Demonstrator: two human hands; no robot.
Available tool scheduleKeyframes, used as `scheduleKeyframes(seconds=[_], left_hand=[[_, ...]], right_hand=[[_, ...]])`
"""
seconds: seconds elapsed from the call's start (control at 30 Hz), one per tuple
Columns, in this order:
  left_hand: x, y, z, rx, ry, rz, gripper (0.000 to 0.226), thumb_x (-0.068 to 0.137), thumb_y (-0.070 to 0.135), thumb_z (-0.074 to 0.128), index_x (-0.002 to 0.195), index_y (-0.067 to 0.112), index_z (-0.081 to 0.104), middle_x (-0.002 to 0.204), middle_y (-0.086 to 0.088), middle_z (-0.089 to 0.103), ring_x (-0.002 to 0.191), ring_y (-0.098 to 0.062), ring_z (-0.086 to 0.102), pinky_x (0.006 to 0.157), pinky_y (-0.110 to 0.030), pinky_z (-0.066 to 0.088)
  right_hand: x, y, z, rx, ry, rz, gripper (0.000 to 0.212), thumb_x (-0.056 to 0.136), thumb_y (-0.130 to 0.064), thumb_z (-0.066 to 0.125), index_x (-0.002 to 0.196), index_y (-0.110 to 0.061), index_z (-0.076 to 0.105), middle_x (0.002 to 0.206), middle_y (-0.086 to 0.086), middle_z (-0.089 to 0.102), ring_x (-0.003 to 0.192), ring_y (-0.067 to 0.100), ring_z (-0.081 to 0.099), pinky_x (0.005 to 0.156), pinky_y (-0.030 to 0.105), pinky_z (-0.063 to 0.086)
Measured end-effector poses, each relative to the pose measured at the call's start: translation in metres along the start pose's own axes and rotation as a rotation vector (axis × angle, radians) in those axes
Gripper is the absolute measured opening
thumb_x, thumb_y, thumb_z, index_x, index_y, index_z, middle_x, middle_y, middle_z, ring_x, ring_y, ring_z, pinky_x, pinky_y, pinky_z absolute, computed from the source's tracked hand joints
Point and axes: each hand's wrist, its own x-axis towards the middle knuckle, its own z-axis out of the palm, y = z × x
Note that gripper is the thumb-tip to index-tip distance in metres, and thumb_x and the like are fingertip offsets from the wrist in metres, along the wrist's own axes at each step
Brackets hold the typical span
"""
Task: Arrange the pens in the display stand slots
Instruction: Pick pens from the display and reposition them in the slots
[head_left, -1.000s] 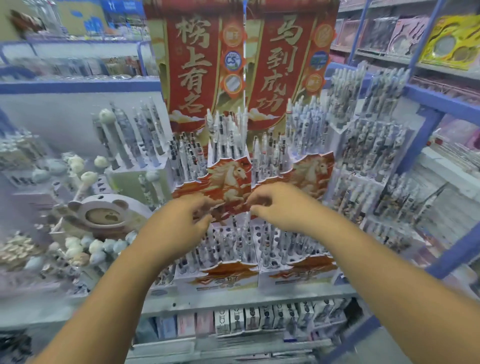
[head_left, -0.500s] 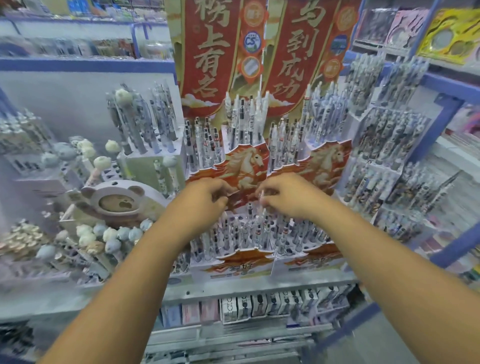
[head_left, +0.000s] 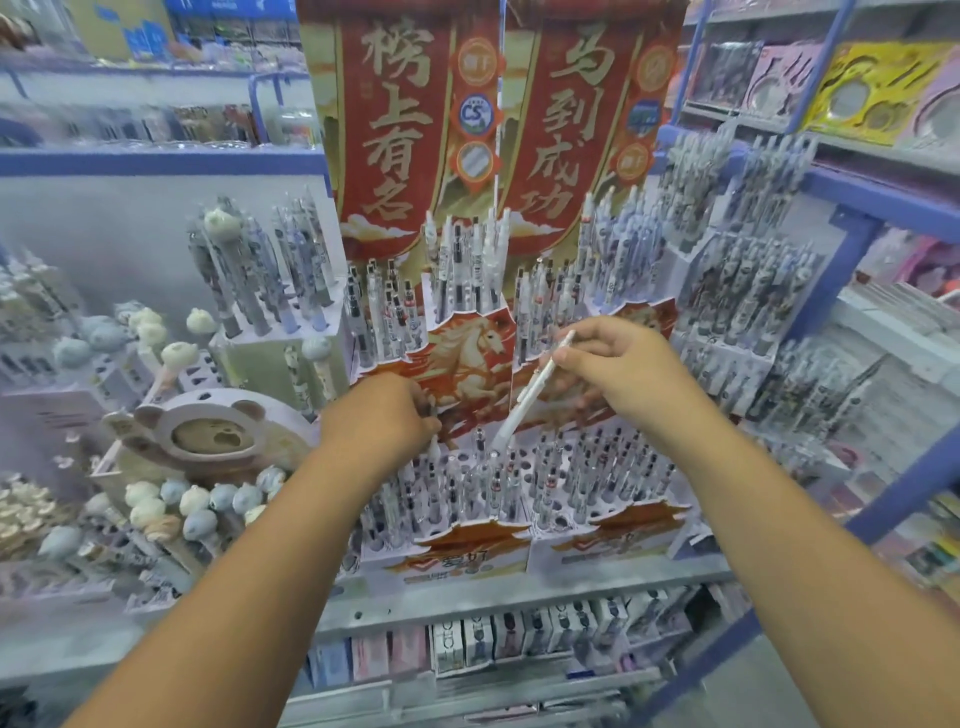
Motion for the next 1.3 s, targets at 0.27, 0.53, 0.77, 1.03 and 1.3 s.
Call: scheduleKeyframes(seconds=[0.27, 0.53, 0.77, 1.03, 1.3], left_hand=[[-0.001, -0.004, 0.004, -0.195, -0.004, -0.007, 0.015, 0.093, 0.041, 0.069, 0.086, 0.029, 0.075, 0.070, 0.008, 0.070, 0.056, -0.015, 0.061, 0.055, -0.026, 0.046], [-0.041, 0.001, -0.045, -0.961, 0.078, 0.045, 0.010, 0.099, 0.009, 0.063, 0.102, 0.005, 0.072, 0.086, -0.015, 0.066, 0.056, -0.004, 0.063, 0.049, -0.013, 0.055], [-0.049, -0.005, -0.048, -1.093, 0.095, 0.074, 0.012, 0.099, 0.009, 0.062, 0.105, 0.009, 0.073, 0.090, -0.016, 0.068, 0.055, 0.000, 0.062, 0.050, -0.012, 0.053], [-0.048, -0.020, -0.044, -1.074, 0.222, 0.136, 0.017, 0.101, 0.015, 0.061, 0.111, 0.026, 0.069, 0.102, -0.013, 0.075, 0.077, -0.020, 0.071, 0.066, -0.025, 0.057], [-0.038, -0.013, -0.057, -1.148, 0.286, 0.216, 0.017, 0.100, 0.015, 0.061, 0.102, 0.030, 0.068, 0.085, 0.004, 0.072, 0.071, -0.008, 0.069, 0.066, -0.019, 0.056]], right_hand=[[-0.002, 0.008, 0.001, 0.154, 0.071, -0.008, 0.012, 0.094, -0.007, 0.069, 0.101, -0.017, 0.070, 0.088, 0.004, 0.079, 0.070, 0.015, 0.073, 0.053, 0.028, 0.058], [-0.002, 0.006, 0.003, 0.213, 0.100, -0.039, 0.018, 0.097, -0.008, 0.066, 0.112, -0.016, 0.070, 0.095, 0.005, 0.079, 0.072, 0.020, 0.073, 0.061, 0.037, 0.059], [-0.004, -0.002, 0.010, 0.238, 0.078, -0.069, 0.018, 0.098, -0.008, 0.063, 0.111, -0.019, 0.068, 0.096, -0.003, 0.081, 0.071, 0.014, 0.072, 0.058, 0.029, 0.058], [-0.015, -0.013, 0.012, 0.256, 0.106, -0.113, 0.023, 0.100, -0.008, 0.061, 0.112, -0.025, 0.069, 0.098, -0.005, 0.080, 0.076, 0.016, 0.074, 0.059, 0.027, 0.060], [-0.020, -0.032, 0.011, 0.263, 0.175, -0.129, 0.023, 0.100, -0.010, 0.061, 0.113, -0.025, 0.072, 0.096, -0.006, 0.080, 0.078, 0.011, 0.074, 0.058, 0.023, 0.058]])
